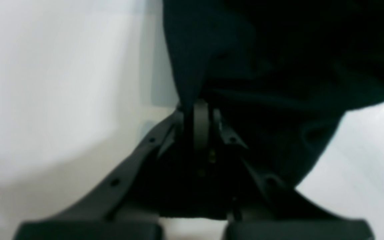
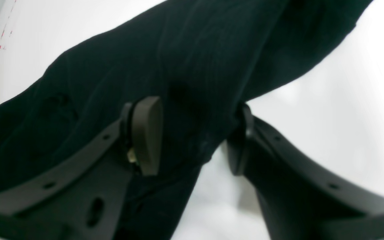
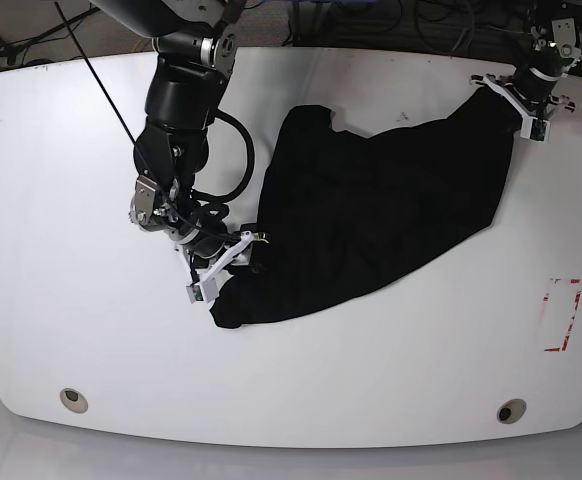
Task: Fold the T-shirt properly
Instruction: 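Drag the held shirt edge with the right gripper away from the left gripper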
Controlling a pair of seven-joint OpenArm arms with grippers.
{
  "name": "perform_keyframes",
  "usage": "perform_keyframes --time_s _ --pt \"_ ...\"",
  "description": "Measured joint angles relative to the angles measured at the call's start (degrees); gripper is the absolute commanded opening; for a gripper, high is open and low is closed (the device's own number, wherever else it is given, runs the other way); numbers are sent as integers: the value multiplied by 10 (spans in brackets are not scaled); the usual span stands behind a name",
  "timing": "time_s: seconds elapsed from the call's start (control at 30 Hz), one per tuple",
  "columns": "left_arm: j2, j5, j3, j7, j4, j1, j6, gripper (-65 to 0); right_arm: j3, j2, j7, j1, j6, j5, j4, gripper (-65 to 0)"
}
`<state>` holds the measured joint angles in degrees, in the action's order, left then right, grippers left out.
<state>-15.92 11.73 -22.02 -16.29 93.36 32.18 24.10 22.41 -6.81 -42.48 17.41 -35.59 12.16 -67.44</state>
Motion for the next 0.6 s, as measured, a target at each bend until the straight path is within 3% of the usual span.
perform_keyframes --time_s 0.13,0.17,0.47,0.6 --pt "0 0 0 5 -9 -8 0 -650 0 0 2 0 0 1 0 -631" --pt "0 1 0 7 -15 -8 0 -650 0 0 2 0 0 1 0 -650" --pt "-3 9 0 22 -28 -11 0 -650 0 1 -1 1 0 1 -2 -650" --pt "-2 4 -3 8 -31 -36 1 -650 -1 1 -49 -13 0 2 -46 -650"
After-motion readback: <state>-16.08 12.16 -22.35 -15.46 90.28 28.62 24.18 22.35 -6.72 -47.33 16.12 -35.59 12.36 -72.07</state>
